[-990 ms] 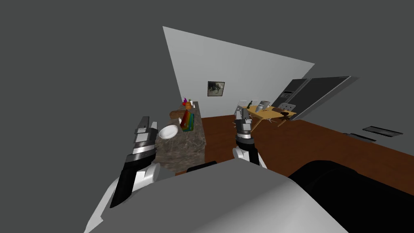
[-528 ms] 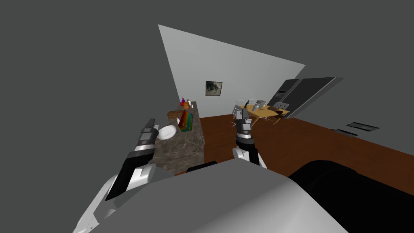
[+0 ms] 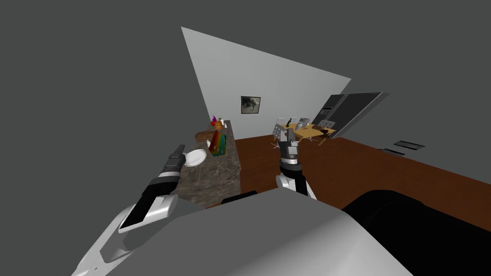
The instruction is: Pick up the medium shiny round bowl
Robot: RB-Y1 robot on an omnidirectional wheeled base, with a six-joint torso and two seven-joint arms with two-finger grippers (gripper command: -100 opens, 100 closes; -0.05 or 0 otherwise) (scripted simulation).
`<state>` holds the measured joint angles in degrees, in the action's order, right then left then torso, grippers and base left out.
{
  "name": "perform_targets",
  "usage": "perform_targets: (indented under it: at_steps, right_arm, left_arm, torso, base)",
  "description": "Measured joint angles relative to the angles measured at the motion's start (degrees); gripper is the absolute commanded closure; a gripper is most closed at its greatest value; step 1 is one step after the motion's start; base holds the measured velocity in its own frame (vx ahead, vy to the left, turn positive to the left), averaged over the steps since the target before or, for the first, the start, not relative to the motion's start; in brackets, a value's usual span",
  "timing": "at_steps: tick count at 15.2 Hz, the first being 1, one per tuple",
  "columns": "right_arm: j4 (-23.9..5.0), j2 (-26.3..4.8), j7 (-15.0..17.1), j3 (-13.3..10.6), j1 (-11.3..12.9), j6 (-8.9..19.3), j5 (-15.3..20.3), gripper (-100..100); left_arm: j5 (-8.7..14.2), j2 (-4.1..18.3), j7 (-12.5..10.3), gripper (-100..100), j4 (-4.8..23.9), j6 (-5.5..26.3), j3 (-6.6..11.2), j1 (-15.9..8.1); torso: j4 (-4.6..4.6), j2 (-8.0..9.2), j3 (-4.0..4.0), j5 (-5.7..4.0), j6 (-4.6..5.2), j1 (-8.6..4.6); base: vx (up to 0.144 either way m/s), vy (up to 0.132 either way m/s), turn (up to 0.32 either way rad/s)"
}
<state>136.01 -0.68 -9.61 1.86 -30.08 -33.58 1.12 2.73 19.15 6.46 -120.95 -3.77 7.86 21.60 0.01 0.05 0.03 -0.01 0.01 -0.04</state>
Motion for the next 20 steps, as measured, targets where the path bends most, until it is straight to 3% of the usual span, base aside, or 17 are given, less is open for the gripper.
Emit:
perform_targets:
  at_steps: [5,11,20]
  right_arm:
    - [0.00,0.00,0.00,0.00,0.00,0.00,0.00,0]
    - [0.00,0.00,0.00,0.00,0.00,0.00,0.00,0]
    - [0.00,0.00,0.00,0.00,0.00,0.00,0.00,0]
  left_arm:
    - [2.03,3.52,0.28,-100,3.63,5.59,1.79,-2.18]
    - [4.34,6.85,0.76,-100,7.01,12.51,3.75,-3.17]
    - [7.09,10.58,1.29,-100,11.90,21.75,6.07,-5.68]
  torso:
    - [0.00,0.02,0.01,-0.01,0.01,-0.03]
    - [0.00,0.03,0.02,-0.01,0.00,-0.03]
    - [0.00,-0.01,-0.01,0.00,-0.01,0.01]
  base:
    - [-0.019,-0.020,-0.062]
    - [-0.020,-0.021,-0.067]
    - [-0.016,-0.017,-0.054]
